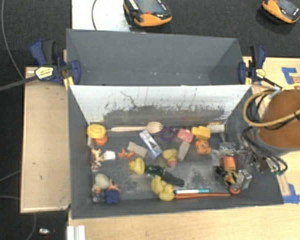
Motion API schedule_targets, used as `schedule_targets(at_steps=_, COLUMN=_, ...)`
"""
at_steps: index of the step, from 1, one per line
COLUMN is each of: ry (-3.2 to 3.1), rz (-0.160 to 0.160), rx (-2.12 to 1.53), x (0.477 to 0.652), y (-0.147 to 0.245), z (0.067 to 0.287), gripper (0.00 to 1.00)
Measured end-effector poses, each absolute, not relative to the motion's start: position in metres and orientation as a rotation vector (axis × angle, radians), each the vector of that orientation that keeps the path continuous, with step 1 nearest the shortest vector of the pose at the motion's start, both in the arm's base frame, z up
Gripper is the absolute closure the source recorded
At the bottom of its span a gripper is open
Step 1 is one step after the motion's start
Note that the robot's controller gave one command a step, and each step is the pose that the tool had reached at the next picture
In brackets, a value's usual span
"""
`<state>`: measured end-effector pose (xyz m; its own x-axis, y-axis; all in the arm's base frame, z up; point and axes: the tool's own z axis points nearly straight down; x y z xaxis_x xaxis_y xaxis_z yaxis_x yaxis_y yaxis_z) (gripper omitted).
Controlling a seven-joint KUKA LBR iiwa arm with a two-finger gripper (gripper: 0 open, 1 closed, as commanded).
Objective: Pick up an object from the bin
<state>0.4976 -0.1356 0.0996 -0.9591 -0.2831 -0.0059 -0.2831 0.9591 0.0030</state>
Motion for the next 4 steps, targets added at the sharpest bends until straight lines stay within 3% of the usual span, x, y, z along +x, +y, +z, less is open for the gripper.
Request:
schedule_targets(at_steps=1, ry=3.107, rz=0.006, rx=-0.478, x=0.516, y=-0.138, z=0.112, gripper=0.0)
schedule_targets(at_steps=2, ry=3.018, rz=0.002, rx=-0.84, x=0.526, y=-0.131, z=0.092, gripper=0.0)
schedule_targets(at_steps=3, ry=3.035, rz=0.002, rx=-0.776, x=0.535, y=-0.131, z=0.082, gripper=0.0)
schedule_targets(at_steps=4, ry=3.094, rz=0.004, rx=-0.517, x=0.521, y=-0.134, z=0.102, gripper=0.0)
